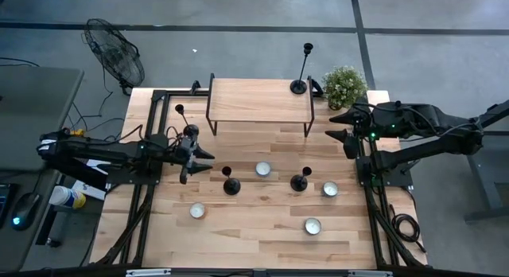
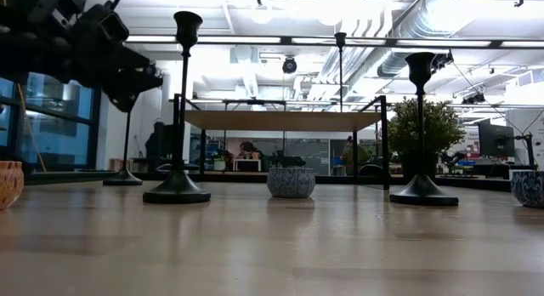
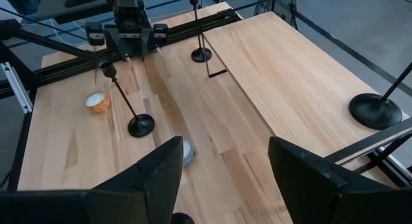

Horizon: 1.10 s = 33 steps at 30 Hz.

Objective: Pick & Place candle stick holders
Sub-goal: Put the black candle holder on the shelf

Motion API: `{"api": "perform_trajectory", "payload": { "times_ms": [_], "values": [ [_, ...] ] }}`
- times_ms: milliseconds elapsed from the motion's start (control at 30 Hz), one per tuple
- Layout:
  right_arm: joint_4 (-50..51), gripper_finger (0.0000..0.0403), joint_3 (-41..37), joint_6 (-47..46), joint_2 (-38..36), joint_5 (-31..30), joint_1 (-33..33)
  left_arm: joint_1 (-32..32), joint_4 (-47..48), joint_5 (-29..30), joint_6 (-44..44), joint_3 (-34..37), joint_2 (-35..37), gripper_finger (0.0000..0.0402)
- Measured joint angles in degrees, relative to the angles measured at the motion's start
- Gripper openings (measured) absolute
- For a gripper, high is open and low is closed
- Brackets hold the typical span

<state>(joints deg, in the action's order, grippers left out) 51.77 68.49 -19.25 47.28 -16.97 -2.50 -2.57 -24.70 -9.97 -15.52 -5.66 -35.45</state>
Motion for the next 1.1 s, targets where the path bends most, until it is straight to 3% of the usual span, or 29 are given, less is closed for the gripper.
{"api": "perform_trajectory", "payload": {
  "times_ms": [267,700,900,1100],
  "values": [
    [0.00,0.0222,0.00,-0.11,0.00,0.72,0.00,0.00,-6.00,-4.27,1.58,-0.79,-6.82,0.0244],
    [0.01,0.0222,0.00,-0.20,0.01,0.85,0.00,0.00,-5.30,-7.75,5.20,-10.53,-19.45,0.0246],
    [0.02,0.0222,0.00,-0.19,0.01,0.85,0.00,-0.01,-5.31,-12.37,5.19,-11.96,-21.23,0.0246],
    [0.04,0.0222,0.00,-0.04,0.01,0.85,0.00,0.00,-6.30,-11.68,6.55,-11.96,-21.56,0.0246]
  ]
}}
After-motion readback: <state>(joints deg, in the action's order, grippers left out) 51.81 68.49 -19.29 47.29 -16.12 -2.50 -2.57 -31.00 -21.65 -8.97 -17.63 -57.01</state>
